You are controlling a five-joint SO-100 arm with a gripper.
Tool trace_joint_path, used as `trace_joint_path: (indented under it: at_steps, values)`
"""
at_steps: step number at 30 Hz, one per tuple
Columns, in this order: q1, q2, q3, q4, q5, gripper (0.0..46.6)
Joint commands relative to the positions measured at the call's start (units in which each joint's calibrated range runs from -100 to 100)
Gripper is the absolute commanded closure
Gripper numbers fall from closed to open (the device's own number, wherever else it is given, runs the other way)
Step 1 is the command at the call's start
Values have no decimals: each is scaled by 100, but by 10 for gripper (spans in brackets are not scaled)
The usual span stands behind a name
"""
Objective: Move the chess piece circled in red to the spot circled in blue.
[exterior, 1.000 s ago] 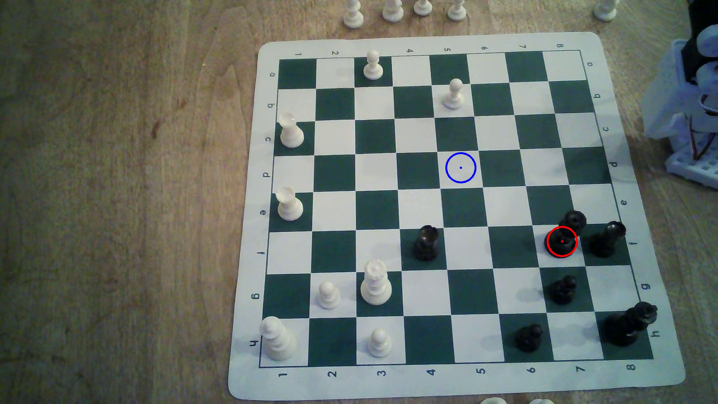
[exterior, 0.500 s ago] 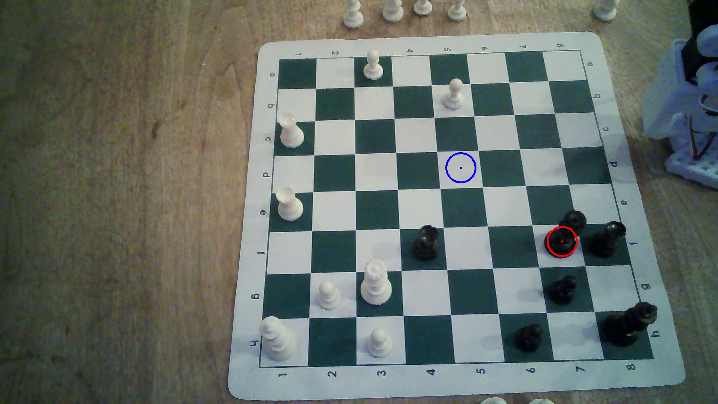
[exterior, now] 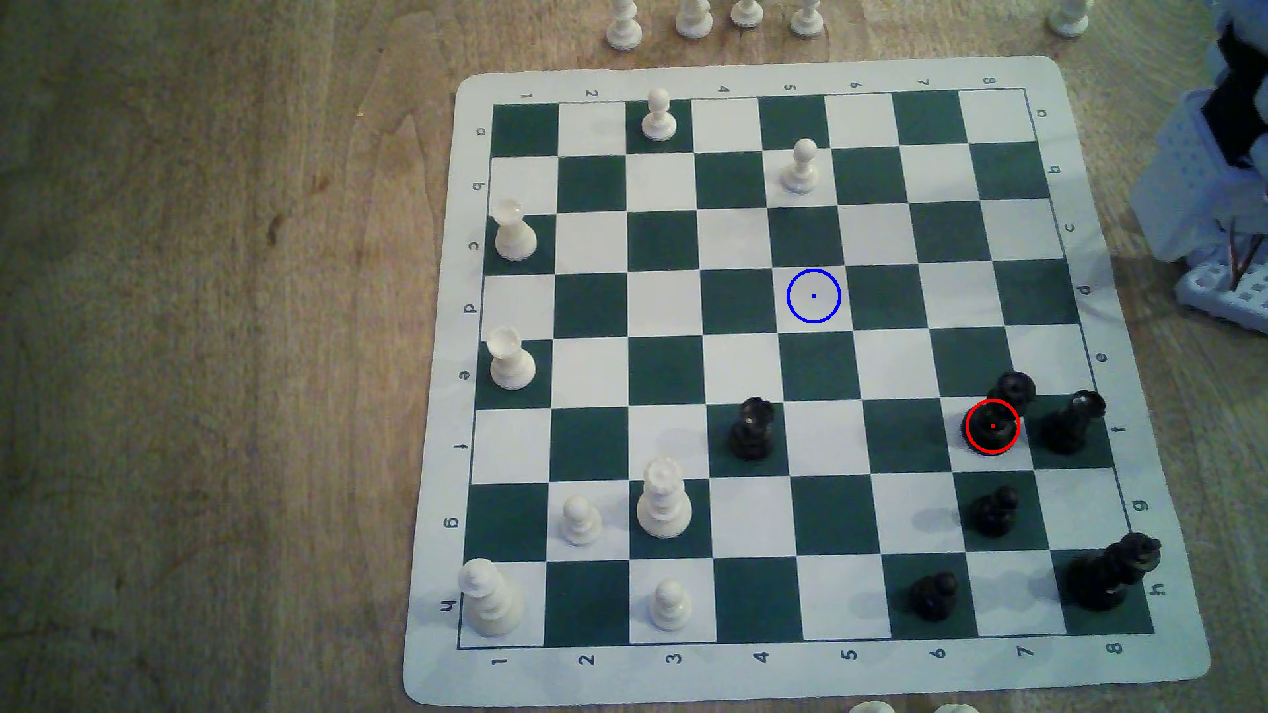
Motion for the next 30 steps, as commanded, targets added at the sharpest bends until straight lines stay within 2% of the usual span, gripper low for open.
trace_joint_path:
  at_steps: [1, 4, 6, 8, 10, 12, 13, 14, 16, 20, 23, 30]
  values:
    - [-26, 261, -1750, 3983, -640, 462]
    - [-276, 829, -2476, 5605, -913, 436]
    - [-519, 1016, -2612, 6162, -918, 427]
    - [-800, 1542, -3029, 7112, -1241, 413]
    - [-1113, 2111, -3554, 7898, -1348, 396]
    - [-1434, 2536, -4026, 8455, -1426, 349]
    - [-1739, 2909, -4398, 8897, -1504, 282]
    - [-1887, 3096, -4543, 9135, -1524, 261]
    - [-2036, 3359, -4579, 9413, -1509, 250]
    - [-2059, 3809, -4416, 9954, -1436, 259]
    - [-2067, 3766, -4189, 10036, -1421, 240]
    - [-2224, 3427, -3473, 9823, -1509, 234]
